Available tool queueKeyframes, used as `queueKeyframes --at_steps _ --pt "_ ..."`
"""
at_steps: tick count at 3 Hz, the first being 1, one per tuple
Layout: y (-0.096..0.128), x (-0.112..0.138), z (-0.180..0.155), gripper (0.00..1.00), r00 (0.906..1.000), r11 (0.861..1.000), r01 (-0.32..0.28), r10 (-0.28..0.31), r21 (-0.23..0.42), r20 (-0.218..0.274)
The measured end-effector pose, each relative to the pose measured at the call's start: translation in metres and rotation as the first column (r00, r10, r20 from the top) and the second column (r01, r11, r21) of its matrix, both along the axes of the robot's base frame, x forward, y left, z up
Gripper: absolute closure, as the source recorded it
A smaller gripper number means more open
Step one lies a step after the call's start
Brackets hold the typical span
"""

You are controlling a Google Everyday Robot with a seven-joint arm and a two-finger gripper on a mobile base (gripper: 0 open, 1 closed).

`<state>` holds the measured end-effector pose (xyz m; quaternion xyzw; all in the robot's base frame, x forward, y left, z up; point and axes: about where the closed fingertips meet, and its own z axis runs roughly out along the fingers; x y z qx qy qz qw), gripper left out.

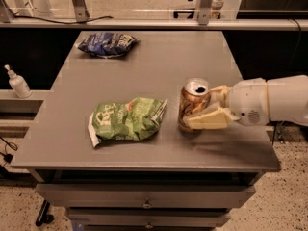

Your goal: Move orange can near green jalapeno chip bag

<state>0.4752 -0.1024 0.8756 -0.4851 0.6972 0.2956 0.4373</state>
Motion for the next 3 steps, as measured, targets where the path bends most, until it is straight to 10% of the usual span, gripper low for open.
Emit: queueKeyframes --at_steps 2,3 --pt "0.028 -0.022 -0.024 1.00 0.9976 0.998 -0.069 0.069 -0.007 -0.007" --pt "0.028 -0.022 -0.023 0.81 0.9976 0.998 -0.069 0.069 -0.007 -0.007"
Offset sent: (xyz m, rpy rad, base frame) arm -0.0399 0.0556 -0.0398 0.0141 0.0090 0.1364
